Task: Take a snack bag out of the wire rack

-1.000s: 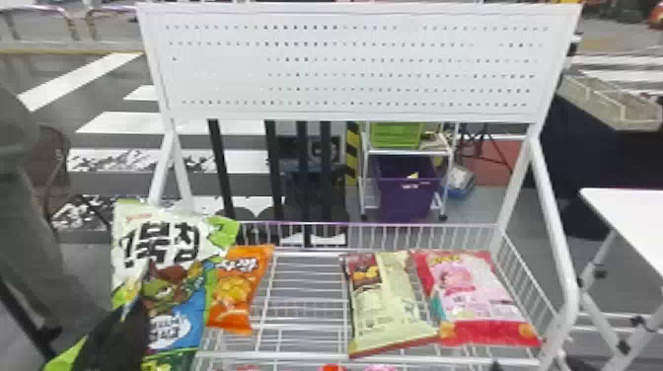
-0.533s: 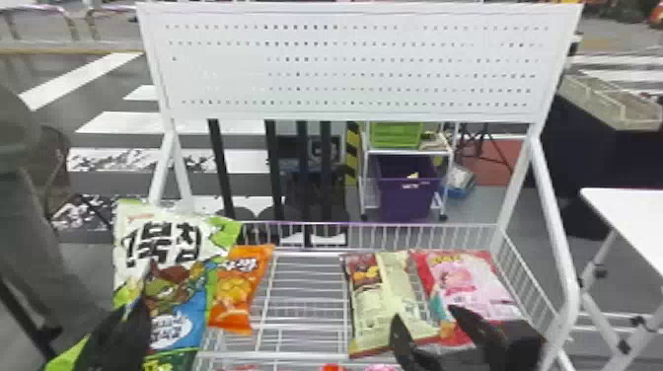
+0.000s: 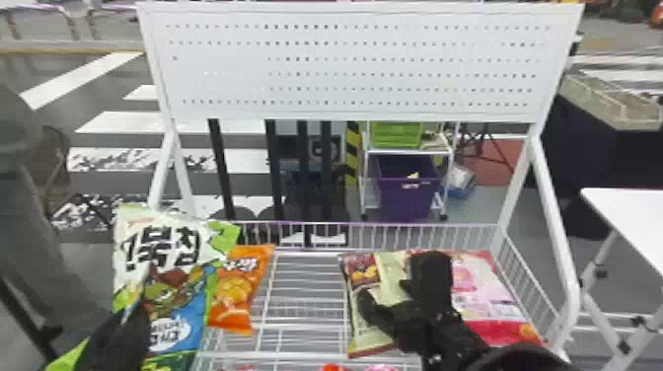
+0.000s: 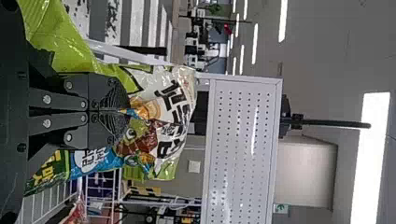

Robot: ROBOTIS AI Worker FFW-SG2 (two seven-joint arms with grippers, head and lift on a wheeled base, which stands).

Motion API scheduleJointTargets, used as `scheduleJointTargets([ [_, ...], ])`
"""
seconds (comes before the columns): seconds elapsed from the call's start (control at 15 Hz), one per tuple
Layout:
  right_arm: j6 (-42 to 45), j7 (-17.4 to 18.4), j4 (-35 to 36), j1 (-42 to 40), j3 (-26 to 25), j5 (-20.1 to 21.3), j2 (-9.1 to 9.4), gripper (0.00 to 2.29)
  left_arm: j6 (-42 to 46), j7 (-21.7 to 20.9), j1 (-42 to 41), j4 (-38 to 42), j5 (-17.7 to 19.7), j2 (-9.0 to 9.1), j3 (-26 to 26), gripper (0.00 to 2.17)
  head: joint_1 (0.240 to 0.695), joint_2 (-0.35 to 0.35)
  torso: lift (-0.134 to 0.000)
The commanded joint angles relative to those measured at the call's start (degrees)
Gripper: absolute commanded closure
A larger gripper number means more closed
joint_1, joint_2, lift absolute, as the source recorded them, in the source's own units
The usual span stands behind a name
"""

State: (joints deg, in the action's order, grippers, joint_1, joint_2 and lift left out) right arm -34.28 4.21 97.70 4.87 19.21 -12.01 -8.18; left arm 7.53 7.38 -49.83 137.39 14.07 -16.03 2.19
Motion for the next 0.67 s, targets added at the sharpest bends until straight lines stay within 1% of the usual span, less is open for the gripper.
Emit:
scheduleJointTargets([
  [0.0,-3.65,-0.08,-0.32,1.46,0.57,-0.39,0.10,0.96,0.07,0.00,0.00,0.07,0.08,-0.05,0.10,2.14,0.499,0.000,0.000],
  [0.07,-4.35,0.18,-0.32,1.73,1.01,-0.47,0.10,1.67,-0.11,0.00,0.00,0.07,0.08,-0.05,0.10,2.14,0.499,0.000,0.000],
  [0.13,-5.05,1.67,0.03,1.64,1.09,-0.56,0.36,2.22,-0.11,0.00,0.00,0.07,0.08,-0.05,0.10,2.14,0.499,0.000,0.000],
  [0.47,-6.11,3.34,2.40,0.93,1.27,-1.09,0.10,2.25,-0.11,0.00,-0.09,0.16,0.08,-0.05,0.19,2.14,0.499,0.000,0.000],
  [0.6,-6.11,3.87,4.25,-0.12,1.27,-1.18,-0.43,2.25,-0.11,0.00,-0.09,0.25,-0.01,-0.05,0.10,2.14,0.499,0.000,0.000],
])
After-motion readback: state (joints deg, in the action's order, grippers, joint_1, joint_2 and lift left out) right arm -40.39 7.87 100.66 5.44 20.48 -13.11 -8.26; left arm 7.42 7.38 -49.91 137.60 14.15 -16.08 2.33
